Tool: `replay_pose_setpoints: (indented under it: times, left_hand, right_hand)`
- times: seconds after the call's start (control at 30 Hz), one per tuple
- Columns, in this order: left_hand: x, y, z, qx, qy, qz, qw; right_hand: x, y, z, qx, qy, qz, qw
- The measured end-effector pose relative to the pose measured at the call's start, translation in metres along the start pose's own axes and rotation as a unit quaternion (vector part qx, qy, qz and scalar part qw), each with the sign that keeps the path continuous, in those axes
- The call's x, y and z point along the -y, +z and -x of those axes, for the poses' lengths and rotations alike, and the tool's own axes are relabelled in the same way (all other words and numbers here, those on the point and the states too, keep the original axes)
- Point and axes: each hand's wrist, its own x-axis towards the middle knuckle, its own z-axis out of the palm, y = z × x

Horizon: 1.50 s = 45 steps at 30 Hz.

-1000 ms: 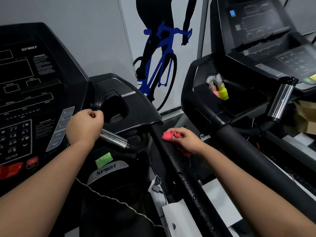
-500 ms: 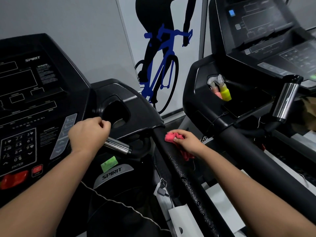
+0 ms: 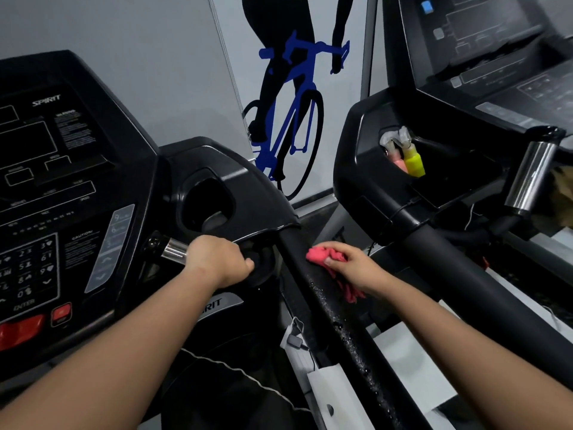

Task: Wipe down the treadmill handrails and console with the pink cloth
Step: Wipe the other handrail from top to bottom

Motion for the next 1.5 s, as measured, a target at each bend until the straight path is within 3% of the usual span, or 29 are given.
replay_pose_setpoints:
  times: [0.33, 0.57, 0.8, 1.03, 1.17, 1.33, 1.5]
  left_hand:
    - [-0.003, 0.009, 0.003, -0.106, 0.022, 0.033, 0.994]
    - [-0.004, 0.008, 0.003, -0.125, 0.003, 0.068, 0.990]
    - [-0.005, 0.008, 0.001, -0.125, -0.032, 0.098, 0.987]
    - [-0.007, 0.012, -0.001, -0.142, -0.058, 0.111, 0.982]
    - [-0.008, 0.012, 0.000, -0.148, -0.064, 0.118, 0.980]
    - [-0.008, 0.013, 0.000, -0.158, -0.057, 0.122, 0.978]
    - [-0.008, 0.012, 0.000, -0.157, -0.059, 0.125, 0.978]
  right_hand:
    - [0.009, 0.018, -0.014, -0.026, -0.071, 0.053, 0.996]
    - [0.004, 0.005, -0.021, -0.014, 0.003, -0.026, 1.000]
    - [0.011, 0.022, -0.012, -0.013, -0.107, 0.037, 0.993]
    - [0.001, 0.002, -0.015, 0.015, -0.001, -0.057, 0.998]
    - [0.023, 0.015, -0.030, 0.002, -0.051, -0.006, 0.999]
    - [0.003, 0.014, 0.001, 0.012, -0.082, 0.021, 0.996]
    - [-0.007, 0.000, 0.006, 0.018, 0.013, -0.104, 0.994]
